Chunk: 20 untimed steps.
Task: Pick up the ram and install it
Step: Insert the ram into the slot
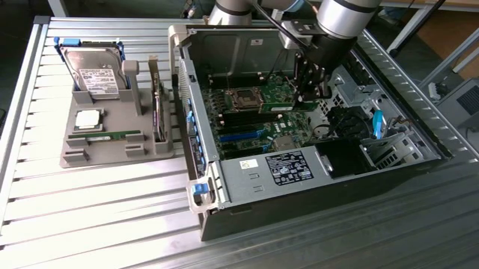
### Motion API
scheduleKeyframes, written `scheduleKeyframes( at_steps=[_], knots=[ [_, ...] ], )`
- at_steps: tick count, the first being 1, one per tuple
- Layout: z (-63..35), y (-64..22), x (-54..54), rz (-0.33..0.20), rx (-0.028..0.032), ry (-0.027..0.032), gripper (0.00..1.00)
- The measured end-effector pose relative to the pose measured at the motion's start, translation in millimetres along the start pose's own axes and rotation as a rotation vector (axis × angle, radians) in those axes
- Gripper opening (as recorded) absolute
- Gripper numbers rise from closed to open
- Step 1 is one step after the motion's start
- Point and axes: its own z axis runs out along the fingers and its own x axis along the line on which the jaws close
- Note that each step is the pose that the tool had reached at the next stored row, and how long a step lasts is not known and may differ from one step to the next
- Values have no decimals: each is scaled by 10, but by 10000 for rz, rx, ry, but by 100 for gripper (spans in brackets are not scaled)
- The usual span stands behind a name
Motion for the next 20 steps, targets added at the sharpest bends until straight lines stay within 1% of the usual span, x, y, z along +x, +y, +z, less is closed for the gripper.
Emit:
scheduleKeyframes(
  at_steps=[6,11,20],
  knots=[
    [17,4,0,2,1,0,11],
    [39,34,2,1,0,0,11],
    [73,37,1,0,0,0,11]
  ],
)
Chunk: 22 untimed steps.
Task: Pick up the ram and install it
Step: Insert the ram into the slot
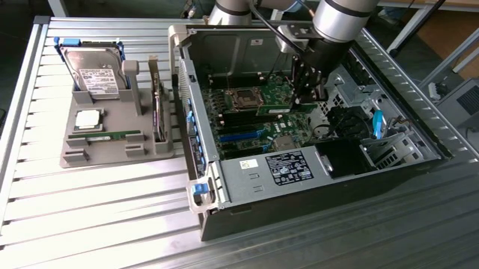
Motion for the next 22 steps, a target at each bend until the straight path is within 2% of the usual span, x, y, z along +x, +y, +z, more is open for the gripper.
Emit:
scheduleKeyframes(
  at_steps=[22],
  knots=[
    [111,24,-1,0,0,0,11]
  ],
)
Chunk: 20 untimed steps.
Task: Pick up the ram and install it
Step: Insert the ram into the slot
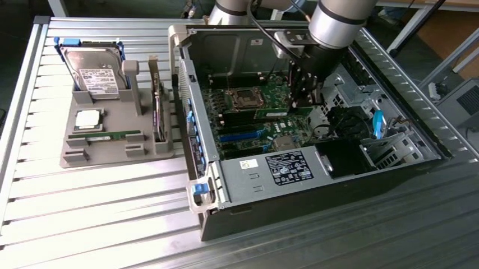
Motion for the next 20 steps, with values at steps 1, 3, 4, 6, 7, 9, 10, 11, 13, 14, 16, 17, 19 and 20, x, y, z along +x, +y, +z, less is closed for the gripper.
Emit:
scheduleKeyframes(
  at_steps=[1,3,4,6,7,9,10,11,13,14,16,17,19,20],
  knots=[
    [3,0,0,0,0,0,11],
    [11,0,0,0,0,0,11],
    [17,0,-1,0,0,0,11],
    [27,0,-1,0,0,0,11],
    [30,0,-1,-1,0,0,11],
    [43,0,-1,-1,0,0,11],
    [49,0,-1,-1,0,0,11],
    [54,0,-2,-1,0,0,11],
    [65,0,-2,-1,0,0,11],
    [71,0,-2,-2,0,-1,11],
    [89,2,-3,0,0,-1,11],
    [95,8,-2,1,1,0,11],
    [102,39,0,-2,0,0,11],
    [103,65,3,-9,0,0,11]
  ],
)
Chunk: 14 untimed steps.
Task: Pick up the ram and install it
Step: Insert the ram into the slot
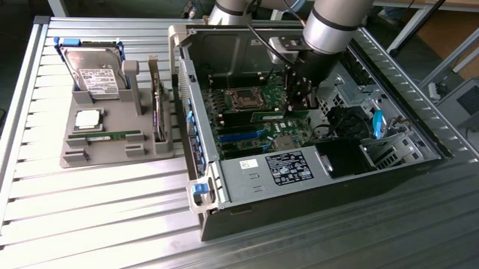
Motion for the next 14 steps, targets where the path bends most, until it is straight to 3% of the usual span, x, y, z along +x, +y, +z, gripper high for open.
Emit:
scheduleKeyframes(
  at_steps=[4,6,9,14],
  knots=[
    [7,66,-14,-347,12,32,11],
    [16,76,-38,-915,30,51,11],
    [44,251,-83,-949,33,52,11],
    [91,404,-138,-869,30,53,11]
  ],
)
